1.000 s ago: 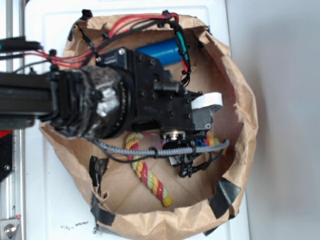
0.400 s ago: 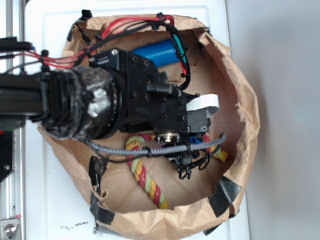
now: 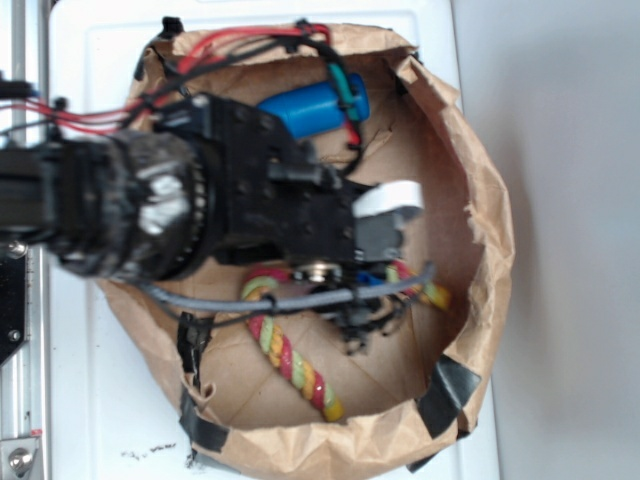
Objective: Grab the multicolored rope.
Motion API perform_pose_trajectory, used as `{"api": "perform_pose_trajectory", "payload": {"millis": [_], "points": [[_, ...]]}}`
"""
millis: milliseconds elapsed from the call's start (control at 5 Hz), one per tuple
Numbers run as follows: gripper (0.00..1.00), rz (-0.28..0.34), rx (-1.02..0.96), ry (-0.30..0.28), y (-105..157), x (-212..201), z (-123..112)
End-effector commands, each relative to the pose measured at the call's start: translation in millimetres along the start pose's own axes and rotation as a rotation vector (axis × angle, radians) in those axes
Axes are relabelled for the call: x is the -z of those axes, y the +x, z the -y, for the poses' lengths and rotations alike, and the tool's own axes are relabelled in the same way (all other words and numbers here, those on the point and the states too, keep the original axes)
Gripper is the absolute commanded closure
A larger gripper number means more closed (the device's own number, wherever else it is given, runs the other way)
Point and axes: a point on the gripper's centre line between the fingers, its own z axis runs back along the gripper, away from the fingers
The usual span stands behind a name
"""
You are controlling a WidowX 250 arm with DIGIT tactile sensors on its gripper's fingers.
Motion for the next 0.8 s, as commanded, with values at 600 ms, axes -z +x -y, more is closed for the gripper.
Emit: {"api": "perform_pose_trajectory", "payload": {"millis": [600], "points": [[1.0,-0.083,-0.19,-0.183,42,-141,14]]}}
